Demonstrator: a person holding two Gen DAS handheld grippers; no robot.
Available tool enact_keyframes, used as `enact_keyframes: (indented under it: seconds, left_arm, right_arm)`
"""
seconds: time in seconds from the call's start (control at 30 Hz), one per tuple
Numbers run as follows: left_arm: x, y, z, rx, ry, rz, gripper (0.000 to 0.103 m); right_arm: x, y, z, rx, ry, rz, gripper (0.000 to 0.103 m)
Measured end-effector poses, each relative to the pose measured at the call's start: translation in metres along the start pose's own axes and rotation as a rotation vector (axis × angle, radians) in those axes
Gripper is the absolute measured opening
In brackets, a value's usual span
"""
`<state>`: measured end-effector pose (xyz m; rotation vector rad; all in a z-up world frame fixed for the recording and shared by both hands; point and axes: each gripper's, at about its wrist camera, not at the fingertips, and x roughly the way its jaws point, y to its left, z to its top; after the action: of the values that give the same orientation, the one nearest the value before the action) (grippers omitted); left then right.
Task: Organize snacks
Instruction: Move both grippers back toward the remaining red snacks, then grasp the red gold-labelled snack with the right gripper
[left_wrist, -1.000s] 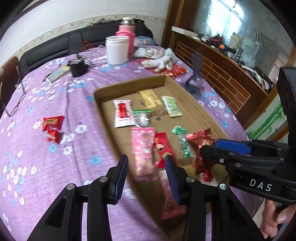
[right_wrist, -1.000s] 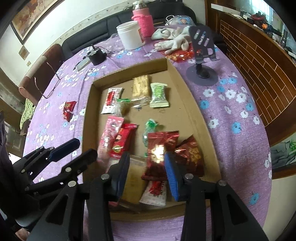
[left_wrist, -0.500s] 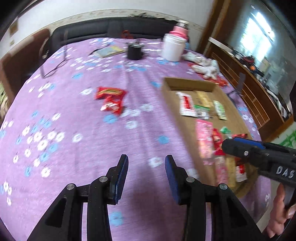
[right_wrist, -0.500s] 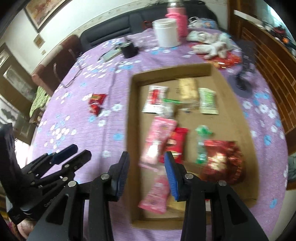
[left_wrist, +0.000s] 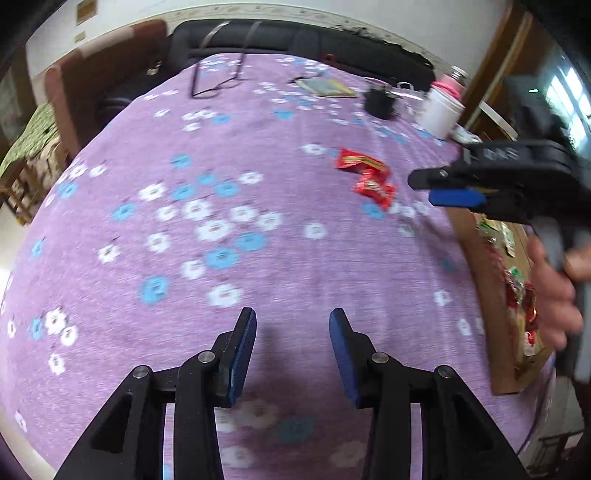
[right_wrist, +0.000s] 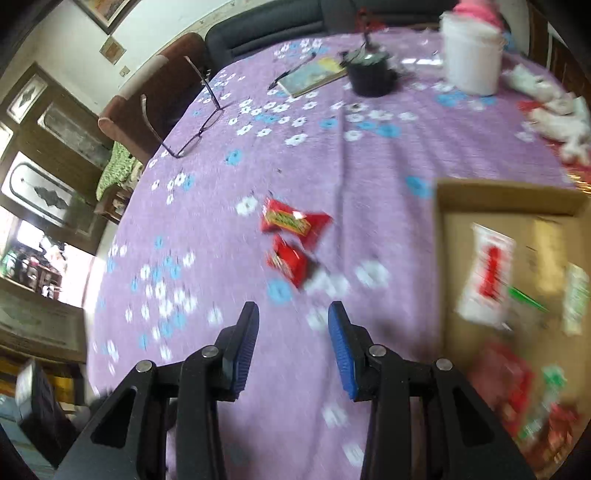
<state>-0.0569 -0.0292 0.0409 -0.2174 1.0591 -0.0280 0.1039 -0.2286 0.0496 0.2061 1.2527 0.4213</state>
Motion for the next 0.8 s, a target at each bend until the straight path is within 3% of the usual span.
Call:
enact_keyframes:
  seconds: [0.2,0.3,0.47,0.53,0.67,0.73,0.8]
  left_arm:
    - [-0.002,0.034,-0.005,-0.052,0.007,0.021,0.043]
    - [-0.001,0.044,-0.007,-0.067,0.012,0.024,0.043]
    - [0.004,0.05,-0.007,-0.08,0.023,0.021,0.043]
    - [0.004,0.05,-0.006,-0.078,0.019,0.02,0.043]
    - [0.004,0.051,-0.009,-0.085,0.022,0.023,0.043]
    - [0.006,0.052,-0.01,-0.09,0.027,0.026,0.043]
    - [0.006,0.052,-0.009,-0.094,0.028,0.028,0.043]
  right_arm:
    - [0.041,0.007,0.025,-0.026,-0.004,-0.061,0.038]
    - [0.048,0.012,0.021,-0.015,0.004,-0.035,0.038]
    - [0.053,0.048,0.007,-0.055,0.146,0.26,0.038]
    - [0.043,0.055,0.015,-0.115,0.107,0.198,0.038]
    - [0.034,0.051,0.04,-0.235,-0.027,-0.098,0.038]
    - [0.042,0.048,0.047,-0.286,-0.044,-0.177,0.038]
    - [0.054,0.045,0.051,-0.311,-0.006,-0.192,0.038]
